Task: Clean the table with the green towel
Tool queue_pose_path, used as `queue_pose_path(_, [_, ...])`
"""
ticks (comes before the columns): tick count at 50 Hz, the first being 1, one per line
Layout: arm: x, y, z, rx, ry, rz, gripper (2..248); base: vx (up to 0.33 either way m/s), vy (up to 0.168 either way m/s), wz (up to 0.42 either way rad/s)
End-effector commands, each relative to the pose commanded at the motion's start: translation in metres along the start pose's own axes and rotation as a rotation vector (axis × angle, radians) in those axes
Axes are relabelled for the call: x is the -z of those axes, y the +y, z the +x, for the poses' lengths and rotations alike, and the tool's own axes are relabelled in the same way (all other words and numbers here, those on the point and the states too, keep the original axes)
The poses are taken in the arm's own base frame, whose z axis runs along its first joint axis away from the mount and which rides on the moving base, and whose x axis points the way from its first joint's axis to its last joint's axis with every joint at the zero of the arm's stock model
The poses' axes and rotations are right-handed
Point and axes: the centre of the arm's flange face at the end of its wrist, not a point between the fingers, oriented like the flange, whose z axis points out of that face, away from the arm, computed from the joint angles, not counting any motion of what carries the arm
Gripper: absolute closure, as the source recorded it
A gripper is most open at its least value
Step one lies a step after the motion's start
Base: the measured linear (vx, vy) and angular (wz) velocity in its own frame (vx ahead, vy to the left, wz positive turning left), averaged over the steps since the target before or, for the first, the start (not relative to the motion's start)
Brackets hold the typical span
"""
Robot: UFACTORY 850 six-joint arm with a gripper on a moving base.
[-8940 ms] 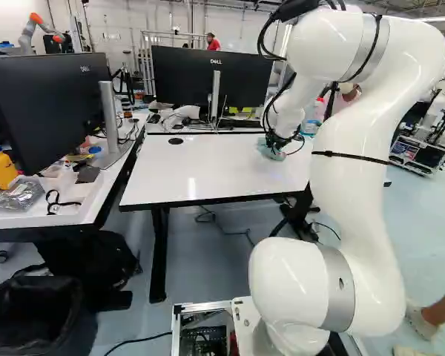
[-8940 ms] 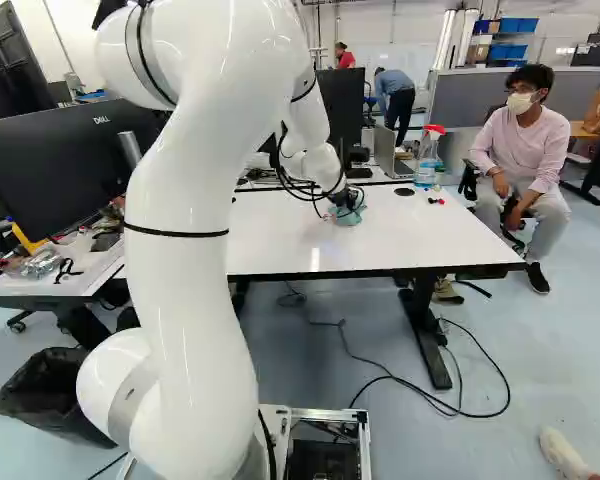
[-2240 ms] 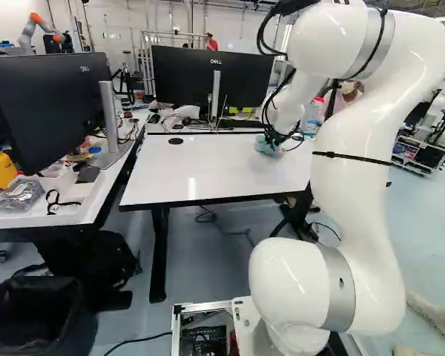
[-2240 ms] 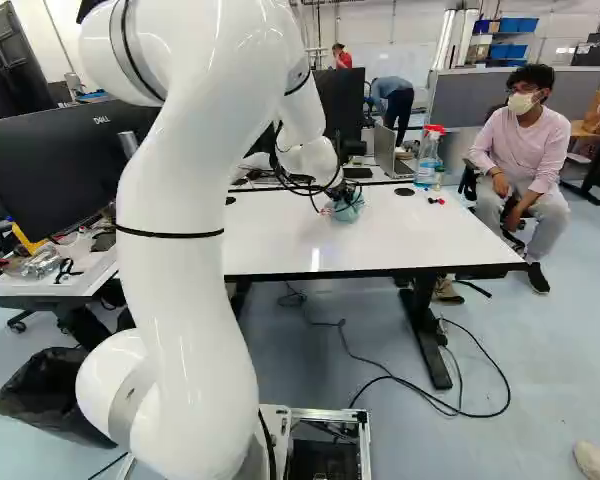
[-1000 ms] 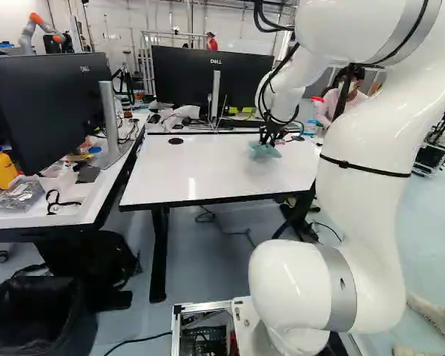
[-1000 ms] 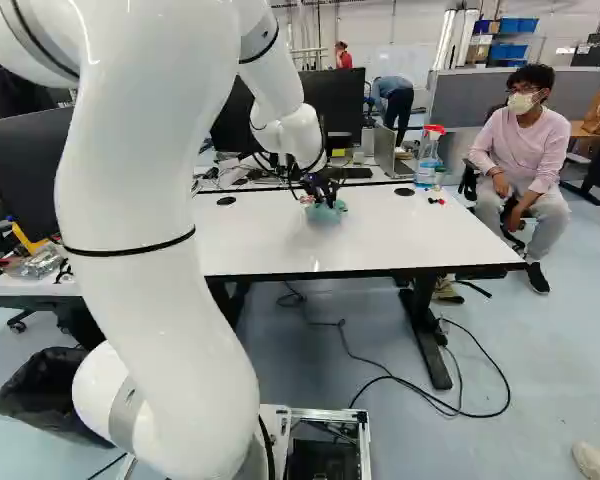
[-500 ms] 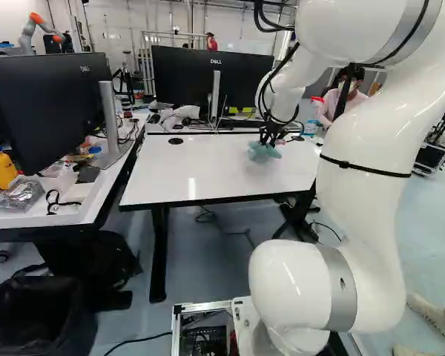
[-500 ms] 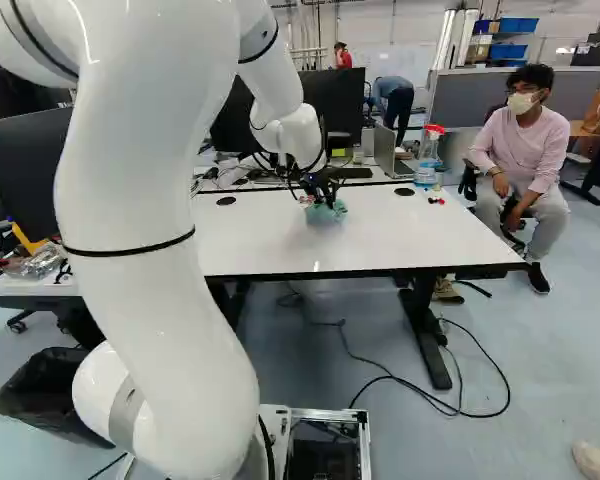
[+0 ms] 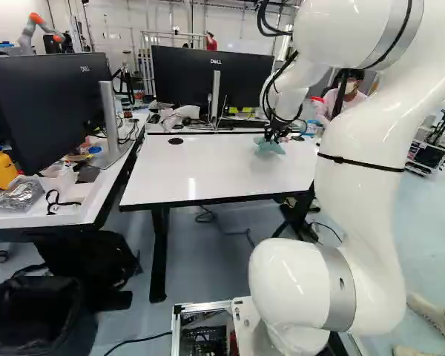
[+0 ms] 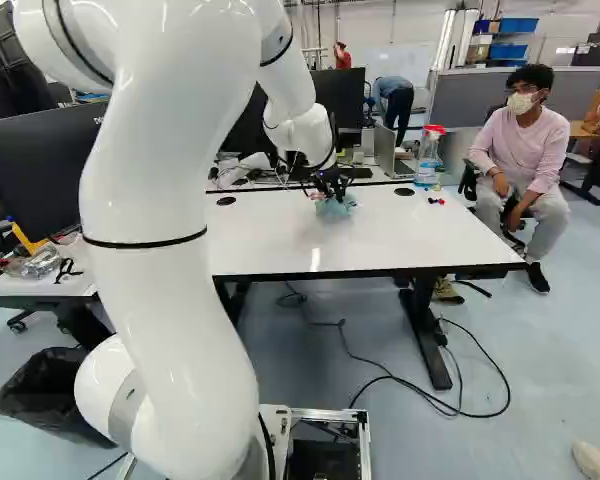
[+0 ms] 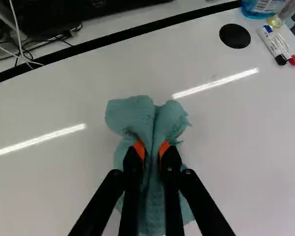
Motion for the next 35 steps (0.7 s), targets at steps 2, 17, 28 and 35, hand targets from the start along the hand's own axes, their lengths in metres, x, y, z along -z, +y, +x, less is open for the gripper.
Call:
queue_pose_path(2, [-0.002,0.002,0.003,-0.003,0.004,-0.002,199,0.000,0.000,0.000])
queue_pose_path(17, [-0.019,0.017,0.025,-0.023,0.034,-0.016,199,0.000,0.000,0.000])
queue_pose_path(28, [-0.031,0.025,0.042,-0.031,0.057,-0.022,199,0.000,0.000,0.000])
queue_pose_path(35, [-0.040,0.027,0.053,-0.033,0.073,-0.024,199,0.000,0.000,0.000])
